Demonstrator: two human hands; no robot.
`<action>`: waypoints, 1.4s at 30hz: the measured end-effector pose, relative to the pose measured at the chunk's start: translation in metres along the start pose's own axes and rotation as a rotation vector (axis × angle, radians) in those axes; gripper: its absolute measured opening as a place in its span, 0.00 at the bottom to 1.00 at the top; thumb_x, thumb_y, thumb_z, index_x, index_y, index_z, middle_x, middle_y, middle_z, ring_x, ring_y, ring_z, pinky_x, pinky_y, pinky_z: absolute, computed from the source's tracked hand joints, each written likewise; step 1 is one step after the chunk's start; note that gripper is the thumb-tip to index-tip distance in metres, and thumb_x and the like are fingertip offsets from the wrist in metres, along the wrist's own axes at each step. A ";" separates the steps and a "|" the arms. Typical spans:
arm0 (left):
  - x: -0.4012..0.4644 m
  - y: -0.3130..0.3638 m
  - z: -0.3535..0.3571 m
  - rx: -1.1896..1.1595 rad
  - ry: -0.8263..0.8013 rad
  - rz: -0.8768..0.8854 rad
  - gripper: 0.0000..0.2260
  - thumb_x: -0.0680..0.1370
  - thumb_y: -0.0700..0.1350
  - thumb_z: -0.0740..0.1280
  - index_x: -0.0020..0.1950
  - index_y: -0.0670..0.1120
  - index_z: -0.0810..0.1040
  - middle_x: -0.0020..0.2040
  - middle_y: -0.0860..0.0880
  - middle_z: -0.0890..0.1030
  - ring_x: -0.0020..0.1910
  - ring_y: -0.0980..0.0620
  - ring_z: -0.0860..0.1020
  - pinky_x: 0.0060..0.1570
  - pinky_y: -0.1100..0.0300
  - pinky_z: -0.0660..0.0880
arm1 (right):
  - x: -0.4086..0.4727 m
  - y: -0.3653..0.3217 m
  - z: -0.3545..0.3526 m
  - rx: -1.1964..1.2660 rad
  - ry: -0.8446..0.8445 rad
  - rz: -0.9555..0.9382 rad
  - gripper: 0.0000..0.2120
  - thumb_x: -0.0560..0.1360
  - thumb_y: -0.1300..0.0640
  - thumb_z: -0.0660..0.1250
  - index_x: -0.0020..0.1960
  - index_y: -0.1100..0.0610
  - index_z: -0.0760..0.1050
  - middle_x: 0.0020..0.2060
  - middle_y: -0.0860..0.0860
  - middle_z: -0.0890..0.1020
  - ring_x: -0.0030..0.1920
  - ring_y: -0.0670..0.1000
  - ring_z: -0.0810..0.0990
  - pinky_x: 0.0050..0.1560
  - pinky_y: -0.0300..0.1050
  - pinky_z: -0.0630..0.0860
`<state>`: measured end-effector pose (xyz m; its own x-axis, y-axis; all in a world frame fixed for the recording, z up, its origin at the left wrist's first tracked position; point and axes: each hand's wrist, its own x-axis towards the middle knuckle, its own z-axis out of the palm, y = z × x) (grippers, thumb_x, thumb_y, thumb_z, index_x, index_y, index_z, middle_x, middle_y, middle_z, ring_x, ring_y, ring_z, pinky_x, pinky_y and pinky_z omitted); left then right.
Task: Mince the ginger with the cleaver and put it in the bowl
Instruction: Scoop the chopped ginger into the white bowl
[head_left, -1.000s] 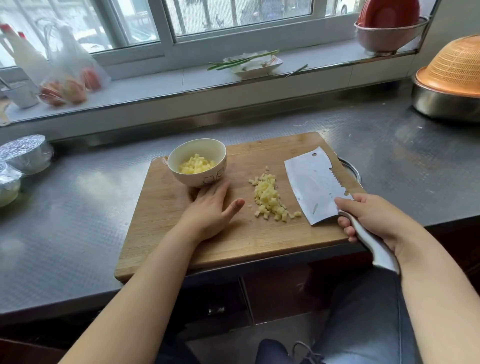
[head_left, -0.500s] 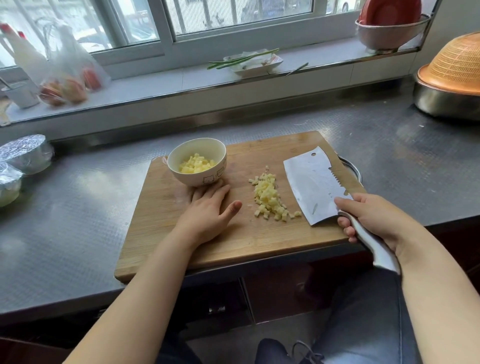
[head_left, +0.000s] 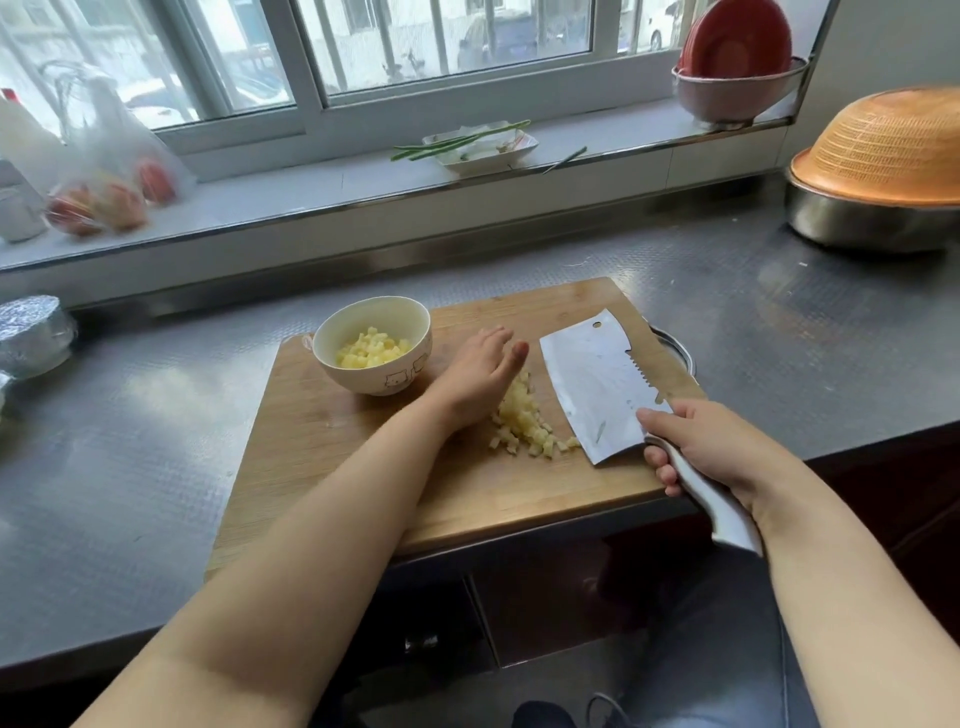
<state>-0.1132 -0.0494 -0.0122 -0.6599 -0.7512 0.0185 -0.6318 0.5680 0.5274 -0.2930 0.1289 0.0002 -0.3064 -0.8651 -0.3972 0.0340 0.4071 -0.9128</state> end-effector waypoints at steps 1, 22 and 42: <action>0.005 -0.001 -0.003 0.001 -0.037 0.000 0.32 0.81 0.63 0.46 0.76 0.43 0.61 0.76 0.44 0.64 0.76 0.46 0.59 0.73 0.51 0.55 | 0.000 0.000 0.000 -0.004 0.000 0.003 0.08 0.82 0.55 0.61 0.55 0.61 0.72 0.25 0.52 0.73 0.21 0.46 0.69 0.21 0.38 0.71; -0.001 -0.012 0.007 0.057 0.078 -0.033 0.29 0.83 0.59 0.42 0.75 0.44 0.63 0.77 0.45 0.61 0.77 0.49 0.53 0.76 0.51 0.50 | -0.010 0.004 -0.004 -0.066 0.030 0.047 0.06 0.82 0.56 0.61 0.50 0.59 0.70 0.24 0.51 0.73 0.22 0.47 0.70 0.23 0.40 0.72; -0.036 0.036 0.045 -0.084 0.166 -0.089 0.27 0.80 0.61 0.55 0.73 0.46 0.65 0.71 0.49 0.69 0.71 0.49 0.65 0.69 0.52 0.62 | -0.022 0.008 0.041 -0.060 0.090 0.017 0.07 0.82 0.58 0.60 0.46 0.59 0.67 0.25 0.53 0.74 0.20 0.46 0.70 0.21 0.39 0.72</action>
<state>-0.1310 0.0130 -0.0318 -0.5223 -0.8463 0.1050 -0.6439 0.4721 0.6021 -0.2475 0.1391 -0.0026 -0.3906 -0.8292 -0.3998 -0.0165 0.4405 -0.8976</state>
